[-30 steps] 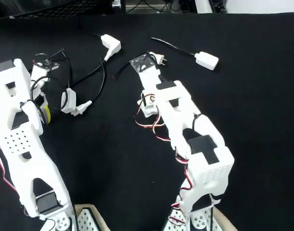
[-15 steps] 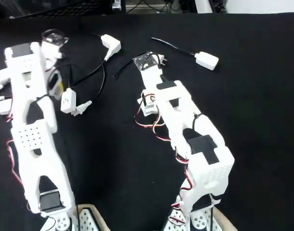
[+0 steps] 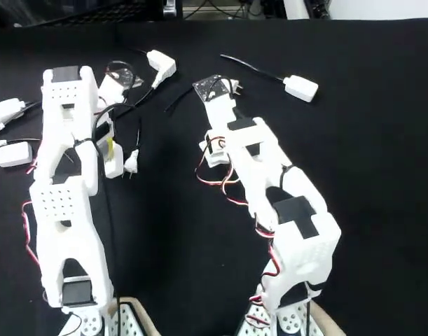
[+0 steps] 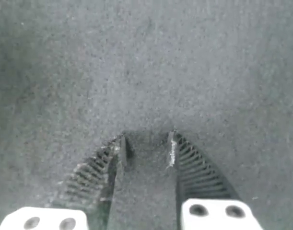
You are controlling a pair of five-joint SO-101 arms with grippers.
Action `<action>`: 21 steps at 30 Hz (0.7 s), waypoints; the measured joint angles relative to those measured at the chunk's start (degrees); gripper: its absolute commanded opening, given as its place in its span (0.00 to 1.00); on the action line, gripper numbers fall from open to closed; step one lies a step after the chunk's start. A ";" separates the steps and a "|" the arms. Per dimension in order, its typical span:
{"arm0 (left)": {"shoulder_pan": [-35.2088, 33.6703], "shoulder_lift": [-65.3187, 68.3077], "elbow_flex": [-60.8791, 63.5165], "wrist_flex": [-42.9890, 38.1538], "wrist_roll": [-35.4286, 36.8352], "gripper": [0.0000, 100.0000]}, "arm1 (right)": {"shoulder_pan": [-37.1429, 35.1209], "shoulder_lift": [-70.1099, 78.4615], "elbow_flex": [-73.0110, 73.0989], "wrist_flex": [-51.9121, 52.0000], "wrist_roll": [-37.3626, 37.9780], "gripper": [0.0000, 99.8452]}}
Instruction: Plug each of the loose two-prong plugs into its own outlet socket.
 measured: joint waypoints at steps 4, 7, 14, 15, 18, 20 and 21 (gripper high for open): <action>0.79 0.35 -2.73 0.53 -0.18 0.14 | 0.00 0.00 0.00 -0.79 0.00 0.15; 2.29 0.44 -4.40 0.53 -0.35 0.14 | 0.00 0.00 0.00 -0.97 0.00 0.15; 10.99 0.18 -1.85 0.44 -0.09 0.14 | 0.00 0.00 0.00 -1.05 0.00 0.15; 12.13 0.18 -1.76 0.44 0.79 0.14 | 0.00 0.00 0.00 -1.05 0.00 0.15; 15.47 0.18 -1.76 0.09 4.57 0.14 | 0.18 0.00 0.00 -1.05 0.00 0.15; 16.53 0.18 -2.11 0.00 6.24 0.14 | 0.79 0.00 0.00 -1.05 0.00 0.15; 16.62 0.26 -2.37 0.00 6.51 0.14 | 0.79 0.00 0.00 -1.05 0.00 0.15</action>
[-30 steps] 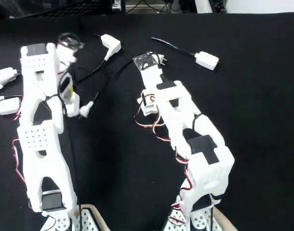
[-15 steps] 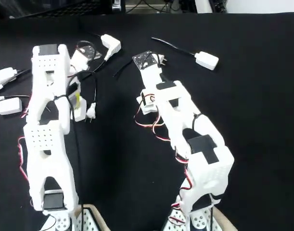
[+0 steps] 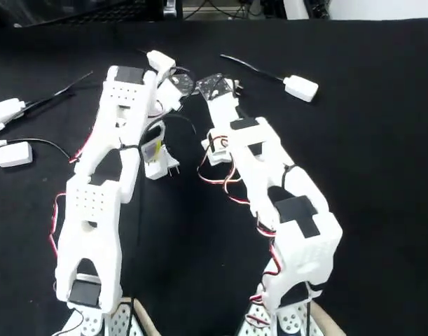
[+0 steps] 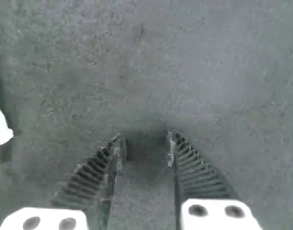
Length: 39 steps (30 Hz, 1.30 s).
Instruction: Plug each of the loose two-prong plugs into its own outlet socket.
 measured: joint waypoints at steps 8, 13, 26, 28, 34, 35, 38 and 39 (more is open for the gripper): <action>-1.58 -0.70 -2.73 0.88 0.88 0.14 | 0.09 0.00 0.00 0.00 0.00 0.15; -4.66 -3.52 -3.96 0.53 1.23 0.14 | 0.09 0.00 0.00 0.00 0.00 0.15; -20.92 -16.62 11.25 0.35 5.80 0.14 | 0.09 0.00 0.00 0.00 0.00 0.15; -24.35 -16.97 14.68 0.35 5.54 0.14 | 0.09 0.00 0.00 0.00 0.00 0.15; -33.32 -17.05 26.81 0.26 5.54 0.14 | 0.09 0.00 0.00 0.00 0.00 0.16; -34.64 -17.05 29.10 0.26 5.54 0.14 | 0.09 0.00 0.00 0.00 0.00 0.16; -38.42 -17.05 34.20 0.26 5.54 0.14 | 0.09 0.00 0.00 0.00 0.00 0.16; -39.47 -17.05 35.52 0.26 5.63 0.14 | 0.09 0.00 0.00 0.00 0.00 0.16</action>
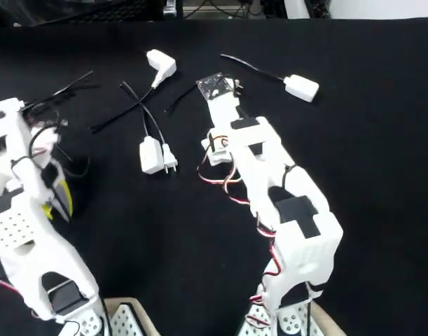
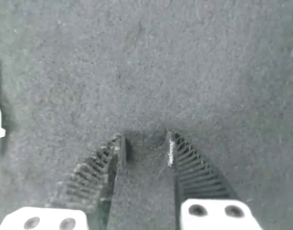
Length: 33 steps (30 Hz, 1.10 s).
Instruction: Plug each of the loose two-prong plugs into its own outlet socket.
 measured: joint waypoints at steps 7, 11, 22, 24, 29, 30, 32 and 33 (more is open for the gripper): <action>-3.69 -1.41 11.43 -4.75 3.78 0.15 | -0.18 -0.09 -2.46 5.27 0.00 0.16; -3.87 -3.60 18.20 -10.20 4.31 0.15 | -3.25 -2.99 -8.09 11.60 -3.60 0.16; -3.87 -4.04 20.22 -12.66 12.04 0.15 | -20.22 -1.32 -15.65 10.29 -7.91 0.16; -3.87 -4.04 20.22 -12.66 12.31 0.15 | -21.63 0.97 -15.74 7.91 -7.91 0.16; -3.87 -4.04 20.22 -12.66 12.31 0.15 | -23.91 5.98 -18.20 6.59 -7.91 0.16; -3.87 -4.04 20.22 -12.66 12.31 0.15 | -23.91 6.77 -18.64 6.59 -7.91 0.16; -3.87 -4.04 20.22 -12.66 12.31 0.15 | -23.82 7.74 -19.25 6.59 -7.91 0.16; -3.87 -4.04 20.22 -12.66 12.31 0.15 | -23.82 7.91 -19.34 6.59 -8.00 0.16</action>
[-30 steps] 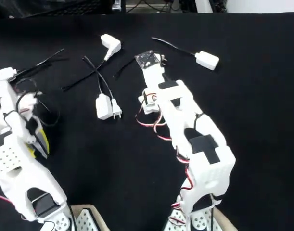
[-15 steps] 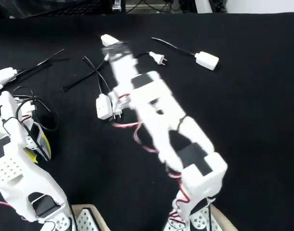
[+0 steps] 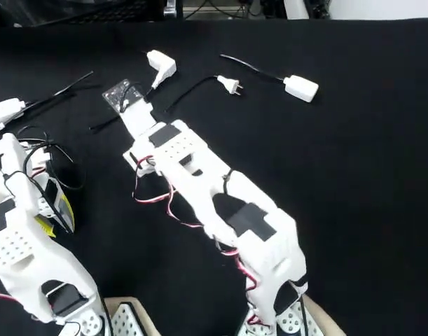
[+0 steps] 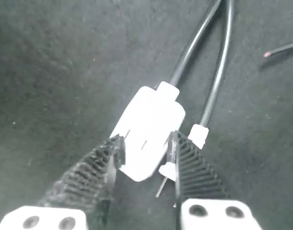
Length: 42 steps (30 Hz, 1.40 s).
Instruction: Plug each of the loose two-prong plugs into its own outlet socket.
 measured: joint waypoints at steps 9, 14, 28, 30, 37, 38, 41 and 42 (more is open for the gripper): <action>0.09 0.00 0.00 0.00 0.09 0.15 | 0.00 0.44 -1.67 2.46 -0.09 0.16; 0.09 0.00 0.00 -0.09 0.09 0.15 | -0.09 1.85 -2.73 3.52 0.00 0.16; 0.09 0.00 0.00 -0.09 0.09 0.15 | -1.67 12.48 -18.55 11.78 0.00 0.23; 0.09 0.00 0.00 -0.09 0.09 0.15 | -1.85 14.51 -21.98 14.68 0.00 0.29; 0.09 0.00 0.09 -0.09 0.09 0.15 | -4.75 21.63 -29.89 21.98 0.18 0.31; 0.09 0.00 0.09 -0.09 0.09 0.15 | -4.75 22.15 -30.86 22.42 0.18 0.31; 0.09 0.00 0.09 -0.09 0.09 0.15 | -4.75 22.86 -32.18 23.03 0.18 0.29; 0.09 0.00 0.09 -0.09 0.09 0.15 | -4.75 22.95 -32.18 23.03 0.18 0.26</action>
